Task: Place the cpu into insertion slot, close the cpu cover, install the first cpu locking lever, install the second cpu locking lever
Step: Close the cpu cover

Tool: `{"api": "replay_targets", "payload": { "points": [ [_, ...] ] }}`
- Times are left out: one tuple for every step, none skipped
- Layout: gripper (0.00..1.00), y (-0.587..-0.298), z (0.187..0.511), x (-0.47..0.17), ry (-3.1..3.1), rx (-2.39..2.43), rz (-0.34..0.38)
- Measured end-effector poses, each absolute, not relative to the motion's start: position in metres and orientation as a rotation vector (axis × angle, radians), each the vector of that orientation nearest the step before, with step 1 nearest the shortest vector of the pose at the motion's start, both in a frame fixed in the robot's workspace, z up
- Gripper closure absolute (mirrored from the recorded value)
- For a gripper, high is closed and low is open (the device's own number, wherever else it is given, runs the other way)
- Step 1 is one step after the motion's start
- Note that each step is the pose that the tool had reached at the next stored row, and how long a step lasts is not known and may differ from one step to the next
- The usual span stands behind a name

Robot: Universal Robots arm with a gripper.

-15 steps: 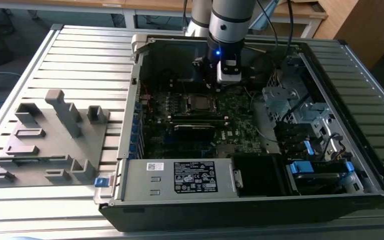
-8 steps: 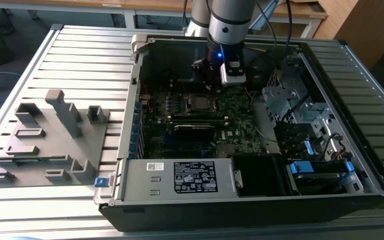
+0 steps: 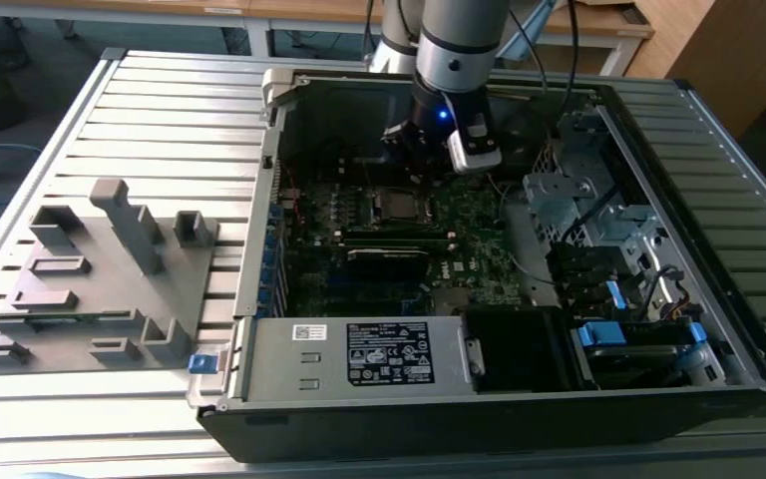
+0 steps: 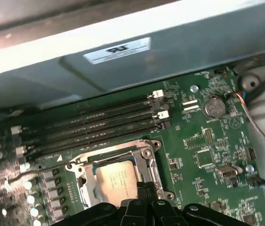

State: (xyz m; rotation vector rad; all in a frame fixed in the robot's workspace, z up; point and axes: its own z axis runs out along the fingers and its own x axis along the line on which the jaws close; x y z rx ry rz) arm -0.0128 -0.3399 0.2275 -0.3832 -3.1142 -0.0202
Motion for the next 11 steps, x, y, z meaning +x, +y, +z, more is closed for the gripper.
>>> {"api": "replay_targets", "payload": {
  "points": [
    [0.89, -0.3399, 0.227, -0.0128, -3.117, -0.357, -0.02],
    [0.89, -0.3399, 0.2266, -0.0128, -3.12, -0.331, -0.02],
    [0.89, -0.3399, 0.2261, -0.0128, -3.123, -0.305, -0.02],
    [0.89, -0.3399, 0.2256, -0.0128, -3.125, -0.277, -0.02],
    [0.89, -0.3399, 0.2252, -0.0128, -3.127, -0.251, -0.02],
    [0.89, -0.3399, 0.2249, -0.0128, -3.129, -0.228, -0.02],
    [0.89, -0.3399, 0.2247, -0.0129, -3.13, -0.215, -0.018],
    [0.89, -0.3399, 0.2246, -0.0132, -3.13, -0.212, -0.015],
    [0.89, -0.3399, 0.2245, -0.0136, -3.13, -0.212, -0.012],
    [0.89, -0.3399, 0.2243, -0.0144, -3.13, -0.212, -0.011],
    [0.89, -0.3399, 0.2241, -0.0153, -3.13, -0.212, -0.01]
  ]
}}
